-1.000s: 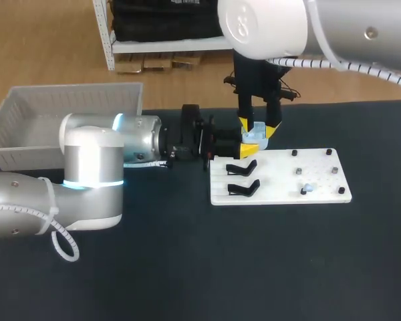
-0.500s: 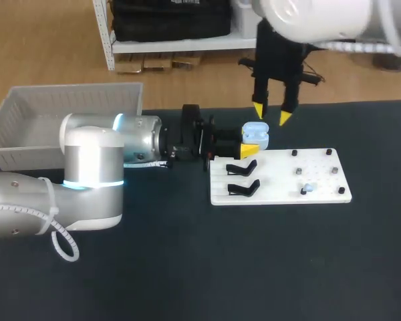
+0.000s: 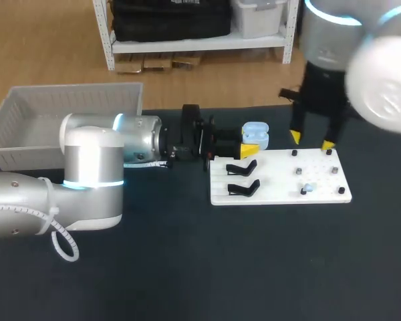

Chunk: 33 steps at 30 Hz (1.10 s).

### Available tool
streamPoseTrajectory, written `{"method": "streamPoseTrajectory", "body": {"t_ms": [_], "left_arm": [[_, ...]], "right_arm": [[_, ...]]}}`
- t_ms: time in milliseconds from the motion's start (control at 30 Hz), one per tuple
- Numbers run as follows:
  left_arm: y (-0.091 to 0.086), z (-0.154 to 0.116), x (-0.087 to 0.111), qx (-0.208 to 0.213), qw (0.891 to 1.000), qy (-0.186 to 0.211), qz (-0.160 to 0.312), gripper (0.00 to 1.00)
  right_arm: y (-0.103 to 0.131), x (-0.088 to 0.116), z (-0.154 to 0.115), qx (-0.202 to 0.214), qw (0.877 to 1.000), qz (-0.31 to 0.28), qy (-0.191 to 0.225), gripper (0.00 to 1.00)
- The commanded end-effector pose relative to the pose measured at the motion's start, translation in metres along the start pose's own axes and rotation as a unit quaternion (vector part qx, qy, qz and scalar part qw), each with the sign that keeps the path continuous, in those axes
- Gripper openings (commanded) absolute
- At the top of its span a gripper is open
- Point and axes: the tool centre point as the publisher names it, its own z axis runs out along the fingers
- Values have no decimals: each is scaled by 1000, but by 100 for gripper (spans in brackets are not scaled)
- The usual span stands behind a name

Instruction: Pick up each earbud case from the left stands, insert the matching earbuds, close the lid, and place the case in the box.

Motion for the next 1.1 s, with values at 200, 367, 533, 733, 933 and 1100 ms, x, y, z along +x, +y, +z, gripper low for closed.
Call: {"method": "streamPoseTrajectory", "body": {"t_ms": [200, 367, 533, 733, 933, 1100], "left_arm": [[-1, 0, 1, -2, 1000, -2, 2, 0], [-1, 0, 1, -2, 1000, -2, 2, 0], [-1, 0, 1, -2, 1000, -2, 2, 0], [-1, 0, 1, -2, 1000, -2, 2, 0], [-1, 0, 1, -2, 1000, -2, 2, 0], [-1, 0, 1, -2, 1000, -2, 2, 0]], "right_arm": [[-25, 15, 33, -157, 987, -5, 21, 55], [-21, 21, 52, -153, 987, -31, 32, 50], [-22, 18, 72, -138, 989, -49, 37, 48], [-24, 17, 90, -121, 989, -76, 38, 47], [-22, 11, 104, -109, 988, -99, 35, 49], [-19, 1, 118, -107, 988, -103, 33, 47]]}}
